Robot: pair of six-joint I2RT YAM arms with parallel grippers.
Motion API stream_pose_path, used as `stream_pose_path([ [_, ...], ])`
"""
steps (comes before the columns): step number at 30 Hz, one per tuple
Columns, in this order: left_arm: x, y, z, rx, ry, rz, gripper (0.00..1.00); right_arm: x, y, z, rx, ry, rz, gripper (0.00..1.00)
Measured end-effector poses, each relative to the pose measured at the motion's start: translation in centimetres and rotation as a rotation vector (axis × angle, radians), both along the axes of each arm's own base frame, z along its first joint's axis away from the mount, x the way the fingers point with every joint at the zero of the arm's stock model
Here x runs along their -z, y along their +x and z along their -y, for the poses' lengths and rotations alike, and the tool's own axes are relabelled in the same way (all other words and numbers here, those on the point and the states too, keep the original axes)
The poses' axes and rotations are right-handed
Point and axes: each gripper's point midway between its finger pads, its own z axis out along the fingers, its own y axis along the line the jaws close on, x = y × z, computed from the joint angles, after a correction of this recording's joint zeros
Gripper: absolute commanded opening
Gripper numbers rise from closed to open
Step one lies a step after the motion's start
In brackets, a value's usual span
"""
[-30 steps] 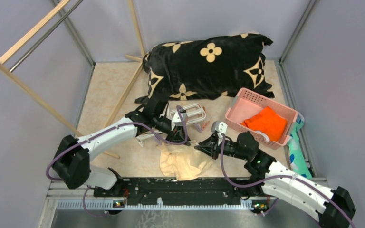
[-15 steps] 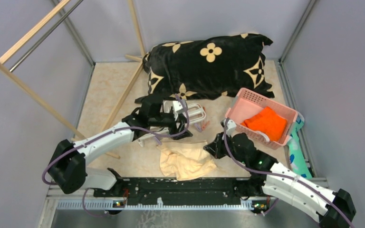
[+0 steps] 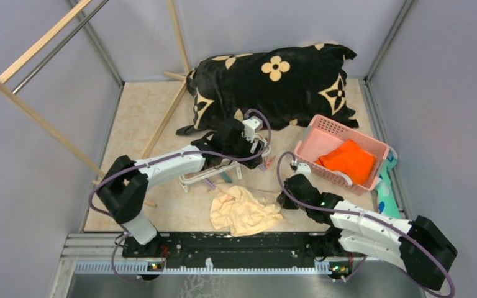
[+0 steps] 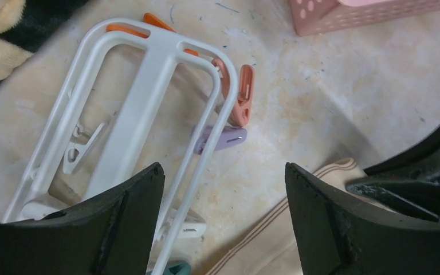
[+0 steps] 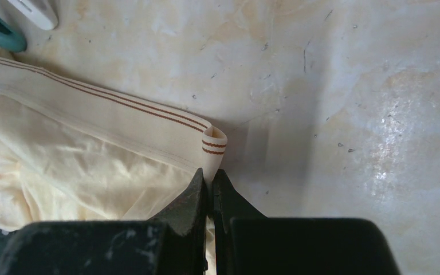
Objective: Clip the underwear to the hanger
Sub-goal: Adjust the underwear at the center of the board, then open the clamp at the hanger.
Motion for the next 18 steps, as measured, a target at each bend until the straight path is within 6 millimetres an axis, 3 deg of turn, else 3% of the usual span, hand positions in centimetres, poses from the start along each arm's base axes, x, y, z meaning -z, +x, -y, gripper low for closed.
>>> stream_pose_path([
  [4,1.3,1.7,0.3,-0.067,0.074,0.001,0.82,0.2,0.5,0.0,0.009,-0.012,0.011,0.00],
  [10,2.3,2.8,0.3,-0.105,0.130,0.003,0.77,-1.2,1.0,-1.3,-0.060,0.029,0.078,0.25],
  [18,4.2,1.3,1.2,-0.001,0.158,-0.046,0.70,-5.6,1.6,-1.9,-0.094,0.132,0.220,0.29],
])
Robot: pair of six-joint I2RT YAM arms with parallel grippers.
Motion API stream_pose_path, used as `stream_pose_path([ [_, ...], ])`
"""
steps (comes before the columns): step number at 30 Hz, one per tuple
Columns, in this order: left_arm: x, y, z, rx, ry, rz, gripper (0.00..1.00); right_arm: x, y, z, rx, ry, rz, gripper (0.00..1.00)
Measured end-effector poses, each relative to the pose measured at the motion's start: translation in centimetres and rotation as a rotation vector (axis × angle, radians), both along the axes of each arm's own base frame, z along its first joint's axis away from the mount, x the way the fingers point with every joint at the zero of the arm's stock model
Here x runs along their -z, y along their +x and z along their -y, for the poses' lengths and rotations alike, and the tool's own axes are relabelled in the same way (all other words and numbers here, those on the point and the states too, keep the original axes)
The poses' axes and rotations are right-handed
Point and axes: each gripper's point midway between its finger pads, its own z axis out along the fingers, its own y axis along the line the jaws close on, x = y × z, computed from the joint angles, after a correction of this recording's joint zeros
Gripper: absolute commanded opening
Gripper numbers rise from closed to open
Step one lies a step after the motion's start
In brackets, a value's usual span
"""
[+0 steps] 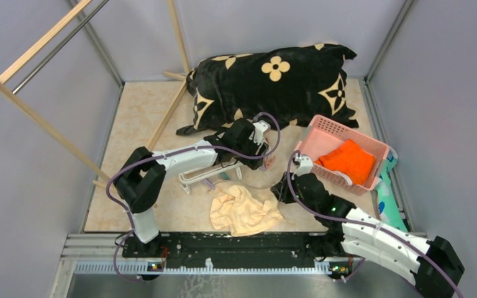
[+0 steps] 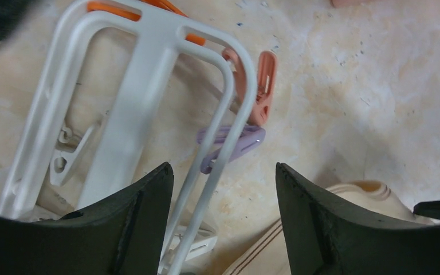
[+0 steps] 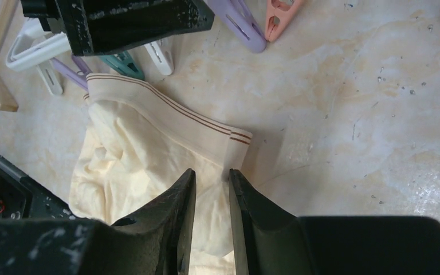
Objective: Clip the underwear to the hanger
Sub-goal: Open the clamp at the hanger.
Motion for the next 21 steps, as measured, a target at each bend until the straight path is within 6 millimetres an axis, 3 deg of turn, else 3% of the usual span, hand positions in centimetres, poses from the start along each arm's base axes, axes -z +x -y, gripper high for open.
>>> stream_pose_path([
  [5,0.5,-1.0,-0.2,0.066,0.027,-0.021,0.61,-0.2,-0.2,0.5,-0.001,-0.011,0.011,0.31],
  [13,1.5,-2.5,-1.2,0.152,0.093,-0.055,0.36,0.8,-0.2,1.7,0.018,-0.089,-0.002,0.36],
  [17,1.9,-3.0,-1.6,0.187,0.117,-0.066,0.30,0.5,-0.1,1.5,0.007,-0.100,0.004,0.40],
  [21,2.2,-3.4,-2.1,0.196,0.139,-0.079,0.18,-0.1,0.1,0.8,-0.041,-0.093,0.033,0.48],
])
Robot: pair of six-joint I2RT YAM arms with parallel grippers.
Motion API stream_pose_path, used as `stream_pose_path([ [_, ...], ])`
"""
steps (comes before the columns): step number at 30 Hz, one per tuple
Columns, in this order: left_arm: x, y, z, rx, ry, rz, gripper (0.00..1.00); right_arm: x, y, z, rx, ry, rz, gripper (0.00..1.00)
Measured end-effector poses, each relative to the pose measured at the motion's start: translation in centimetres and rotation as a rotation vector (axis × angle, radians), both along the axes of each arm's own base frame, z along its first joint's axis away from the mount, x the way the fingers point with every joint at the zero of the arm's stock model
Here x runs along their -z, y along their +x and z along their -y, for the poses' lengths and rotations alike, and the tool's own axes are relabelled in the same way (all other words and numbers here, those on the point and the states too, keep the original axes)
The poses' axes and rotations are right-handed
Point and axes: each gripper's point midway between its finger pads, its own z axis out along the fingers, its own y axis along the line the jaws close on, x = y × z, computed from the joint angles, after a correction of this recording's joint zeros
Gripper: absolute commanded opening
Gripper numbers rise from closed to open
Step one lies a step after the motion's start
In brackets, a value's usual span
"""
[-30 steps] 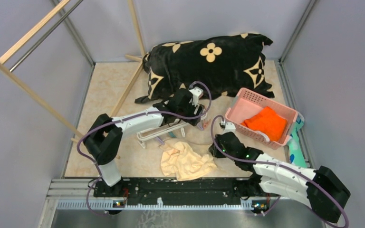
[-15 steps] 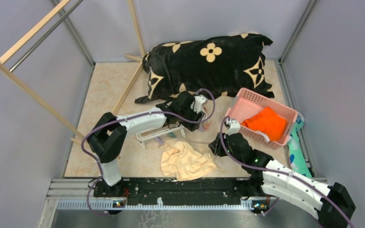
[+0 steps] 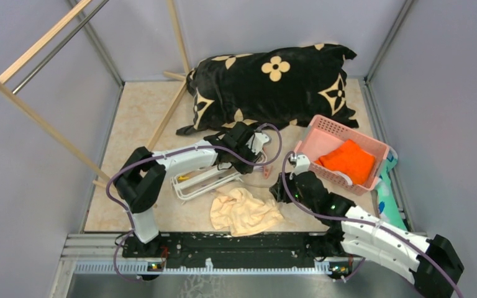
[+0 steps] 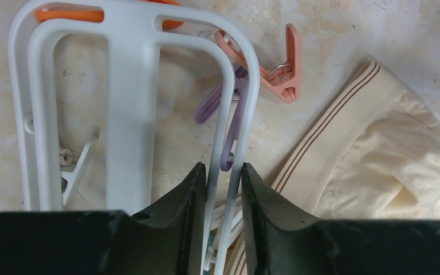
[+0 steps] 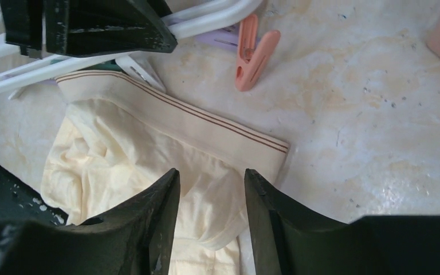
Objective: Clip the underwear to the hanger
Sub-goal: Open the clamp at the hanger.
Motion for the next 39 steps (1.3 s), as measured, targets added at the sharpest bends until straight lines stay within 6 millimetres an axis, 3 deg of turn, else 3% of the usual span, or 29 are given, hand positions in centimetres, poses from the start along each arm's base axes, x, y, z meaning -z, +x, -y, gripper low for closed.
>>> stream_pose_path([
  [11,-1.0,-0.3,0.0,0.037,-0.013,0.013,0.15,-2.0,1.7,-1.4,-0.105,-0.012,0.100,0.49],
  [19,-5.7,-1.1,0.3,0.130,-0.089,0.063,0.08,-2.8,2.0,-2.3,-0.223,-0.007,0.128,0.45],
  [27,-7.8,-2.5,0.7,0.251,-0.132,0.043,0.09,-5.4,1.9,-4.3,-0.377,0.045,0.234,0.61],
  [39,-9.8,-4.6,0.2,0.398,-0.171,0.001,0.04,-8.9,3.8,-4.0,-0.452,0.140,0.382,0.62],
])
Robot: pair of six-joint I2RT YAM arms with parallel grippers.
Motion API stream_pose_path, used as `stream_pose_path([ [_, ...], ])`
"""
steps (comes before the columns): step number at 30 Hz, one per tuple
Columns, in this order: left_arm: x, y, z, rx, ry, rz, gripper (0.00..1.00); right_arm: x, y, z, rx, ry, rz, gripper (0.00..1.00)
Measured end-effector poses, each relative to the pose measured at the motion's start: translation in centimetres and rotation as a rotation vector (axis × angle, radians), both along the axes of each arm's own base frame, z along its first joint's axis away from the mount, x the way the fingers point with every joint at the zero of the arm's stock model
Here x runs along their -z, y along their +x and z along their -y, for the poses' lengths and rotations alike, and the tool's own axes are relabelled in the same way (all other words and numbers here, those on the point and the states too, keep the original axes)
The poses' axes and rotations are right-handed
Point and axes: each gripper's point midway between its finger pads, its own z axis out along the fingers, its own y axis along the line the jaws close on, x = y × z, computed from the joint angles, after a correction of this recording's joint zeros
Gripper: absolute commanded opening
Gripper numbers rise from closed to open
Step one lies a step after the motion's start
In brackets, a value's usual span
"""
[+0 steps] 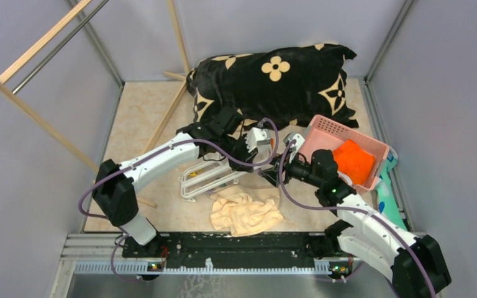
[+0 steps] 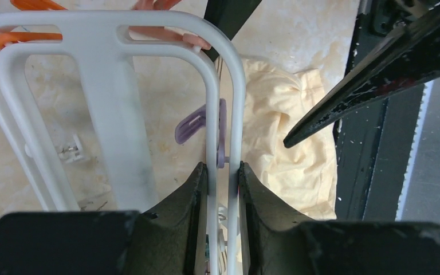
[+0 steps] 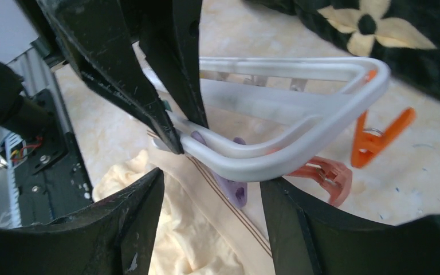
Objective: Clip the underwear to the hanger
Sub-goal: Open the clamp at the hanger.
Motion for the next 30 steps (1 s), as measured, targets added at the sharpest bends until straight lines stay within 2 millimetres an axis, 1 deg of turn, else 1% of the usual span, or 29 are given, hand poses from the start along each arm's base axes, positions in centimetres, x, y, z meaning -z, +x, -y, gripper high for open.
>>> stream_pose_path([
  [5,-1.8,-0.3,0.1,0.036,-0.045,0.002,0.03,-0.5,-0.9,-1.2,-0.107,0.047,0.008,0.61],
  [11,-3.2,-0.6,0.2,0.069,-0.096,-0.008,0.00,0.0,-1.6,-1.4,-0.130,0.073,0.003,0.61],
  [15,-3.6,-1.0,0.2,0.090,-0.116,-0.016,0.00,-0.2,-1.5,-1.5,-0.132,0.084,0.020,0.62],
  [21,-4.2,-1.6,0.0,0.117,-0.133,-0.022,0.00,-1.1,-1.3,-1.7,-0.146,0.113,0.073,0.62],
  [26,-4.8,-2.1,-0.3,0.132,-0.143,-0.023,0.00,-1.9,-1.9,-2.4,-0.212,0.138,0.115,0.62],
  [30,-5.3,-2.5,-0.7,0.146,-0.146,-0.037,0.00,-2.2,-2.5,-2.9,-0.274,0.150,0.132,0.62],
])
